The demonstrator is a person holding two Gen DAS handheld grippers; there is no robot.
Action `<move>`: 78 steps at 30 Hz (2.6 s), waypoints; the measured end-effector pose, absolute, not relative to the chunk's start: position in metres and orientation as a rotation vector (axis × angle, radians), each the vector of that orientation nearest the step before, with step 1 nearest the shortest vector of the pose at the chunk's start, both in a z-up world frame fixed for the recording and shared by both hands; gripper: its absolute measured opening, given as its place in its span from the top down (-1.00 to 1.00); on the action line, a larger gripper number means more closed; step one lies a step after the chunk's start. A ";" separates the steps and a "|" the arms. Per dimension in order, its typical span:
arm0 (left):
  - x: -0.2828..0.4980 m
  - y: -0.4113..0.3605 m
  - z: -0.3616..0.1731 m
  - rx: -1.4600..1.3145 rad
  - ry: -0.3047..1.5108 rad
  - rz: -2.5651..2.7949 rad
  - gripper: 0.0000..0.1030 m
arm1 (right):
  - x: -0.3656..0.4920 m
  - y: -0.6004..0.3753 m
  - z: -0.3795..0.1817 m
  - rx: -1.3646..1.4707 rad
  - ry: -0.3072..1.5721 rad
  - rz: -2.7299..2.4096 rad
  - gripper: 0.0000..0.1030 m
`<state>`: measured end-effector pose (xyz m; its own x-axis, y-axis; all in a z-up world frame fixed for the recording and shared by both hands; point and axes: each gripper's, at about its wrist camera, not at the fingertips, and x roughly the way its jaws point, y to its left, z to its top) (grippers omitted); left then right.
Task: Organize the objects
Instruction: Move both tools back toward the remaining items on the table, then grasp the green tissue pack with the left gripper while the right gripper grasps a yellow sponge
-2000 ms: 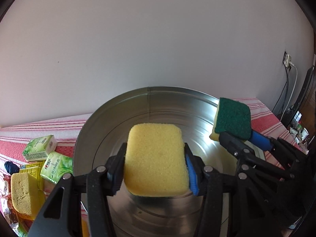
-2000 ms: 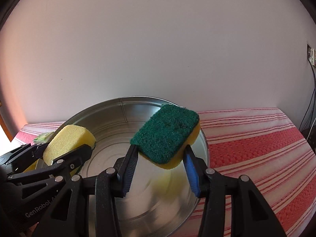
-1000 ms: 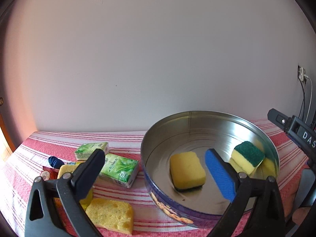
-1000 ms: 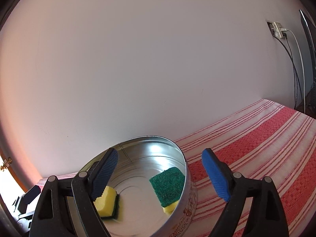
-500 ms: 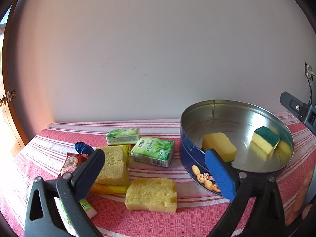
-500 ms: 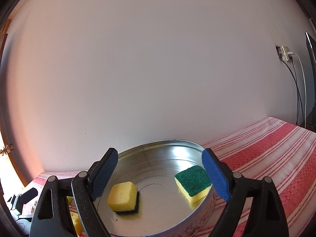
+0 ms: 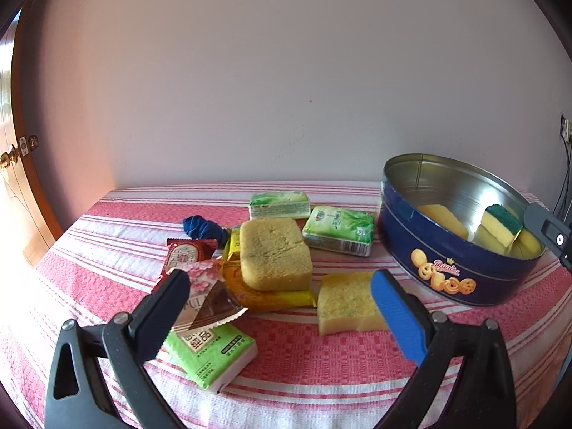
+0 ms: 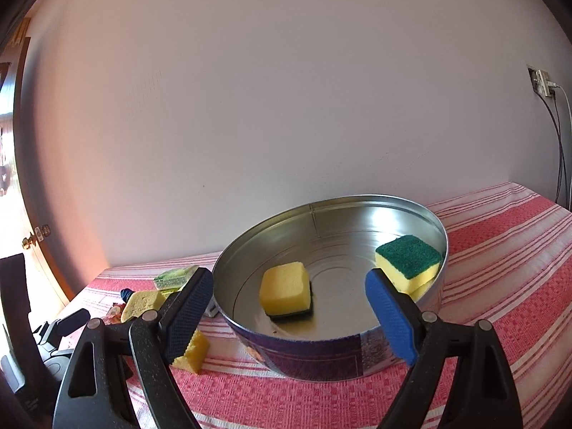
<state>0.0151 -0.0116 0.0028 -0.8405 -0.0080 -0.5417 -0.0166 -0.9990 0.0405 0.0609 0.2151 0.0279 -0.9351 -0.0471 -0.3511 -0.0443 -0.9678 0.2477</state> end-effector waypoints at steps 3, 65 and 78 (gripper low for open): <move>0.018 -0.027 0.000 -0.935 0.064 3.001 -0.99 | 0.057 0.204 0.021 0.646 -0.404 -2.987 -0.72; 0.016 -0.081 -0.036 -1.300 -0.145 2.707 -0.60 | 0.002 0.121 0.009 1.002 -0.096 -2.842 -0.35; 0.056 -0.094 -0.007 -1.099 -0.227 2.764 -0.60 | 0.020 0.124 0.027 0.852 -0.103 -2.885 -0.35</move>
